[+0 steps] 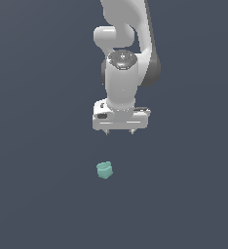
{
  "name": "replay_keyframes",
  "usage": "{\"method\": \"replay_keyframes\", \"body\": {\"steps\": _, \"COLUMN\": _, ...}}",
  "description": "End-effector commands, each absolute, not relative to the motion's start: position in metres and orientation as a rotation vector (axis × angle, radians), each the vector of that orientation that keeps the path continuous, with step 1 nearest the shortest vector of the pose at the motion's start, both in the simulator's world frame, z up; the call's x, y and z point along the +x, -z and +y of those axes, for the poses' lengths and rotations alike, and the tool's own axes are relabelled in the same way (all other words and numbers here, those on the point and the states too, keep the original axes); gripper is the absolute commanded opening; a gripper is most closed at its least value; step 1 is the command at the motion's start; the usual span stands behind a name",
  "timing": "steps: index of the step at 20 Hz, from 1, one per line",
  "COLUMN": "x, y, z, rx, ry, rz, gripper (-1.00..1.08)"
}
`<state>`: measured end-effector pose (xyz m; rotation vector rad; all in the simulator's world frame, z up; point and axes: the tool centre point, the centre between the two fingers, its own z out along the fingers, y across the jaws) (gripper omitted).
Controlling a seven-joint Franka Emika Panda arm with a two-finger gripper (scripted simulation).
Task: Pick up the object and move it to a goal position.
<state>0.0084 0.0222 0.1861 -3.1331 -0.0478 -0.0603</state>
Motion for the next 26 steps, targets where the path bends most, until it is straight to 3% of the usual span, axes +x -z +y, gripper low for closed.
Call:
{"method": "replay_keyframes", "body": {"steps": 1, "x": 0.008, "y": -0.186, "z": 0.022, "rx": -3.133, "ry": 0.060, "rz": -0.048, "gripper": 1.00}}
{"method": "replay_keyframes", "body": {"steps": 11, "x": 0.009, "y": -0.198, "z": 0.055, "rx": -3.133, "ry": 0.070, "rz": -0.169, "gripper": 1.00}}
{"method": "replay_keyframes", "body": {"steps": 26, "x": 0.027, "y": -0.187, "z": 0.044, "rx": -3.132, "ry": 0.061, "rz": -0.190, "gripper": 1.00}}
